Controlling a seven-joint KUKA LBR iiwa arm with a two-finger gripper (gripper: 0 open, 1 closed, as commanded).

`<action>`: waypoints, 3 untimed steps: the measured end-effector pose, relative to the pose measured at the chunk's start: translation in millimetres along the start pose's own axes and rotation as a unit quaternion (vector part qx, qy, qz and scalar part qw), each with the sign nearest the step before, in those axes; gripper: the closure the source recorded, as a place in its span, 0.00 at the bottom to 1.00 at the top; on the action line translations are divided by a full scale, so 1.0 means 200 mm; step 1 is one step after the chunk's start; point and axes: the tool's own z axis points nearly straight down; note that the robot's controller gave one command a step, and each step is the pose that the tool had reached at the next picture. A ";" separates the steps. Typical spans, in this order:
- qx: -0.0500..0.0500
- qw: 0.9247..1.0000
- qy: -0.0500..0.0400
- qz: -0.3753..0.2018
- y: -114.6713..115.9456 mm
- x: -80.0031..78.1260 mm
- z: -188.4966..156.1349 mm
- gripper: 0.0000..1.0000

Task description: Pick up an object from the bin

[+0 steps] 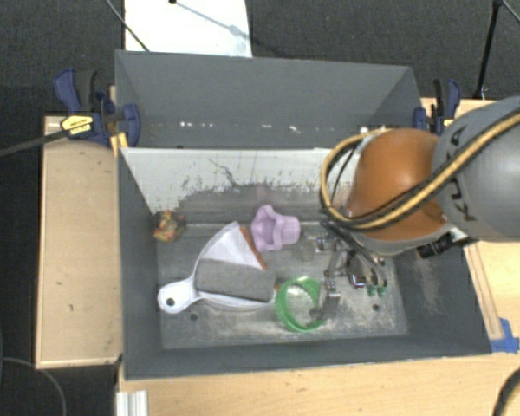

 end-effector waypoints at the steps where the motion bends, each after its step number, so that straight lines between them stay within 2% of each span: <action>1: 0.000 1.000 -0.004 0.001 0.00 -0.01 -0.02 0.00; 2: 0.001 0.988 -0.007 -0.157 0.07 -0.07 0.26 0.00; 3: 0.000 0.982 -0.003 -0.191 0.07 -0.07 0.16 0.00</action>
Offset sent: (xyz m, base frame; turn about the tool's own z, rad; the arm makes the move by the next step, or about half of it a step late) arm 0.0140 0.0183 -0.0756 -0.4214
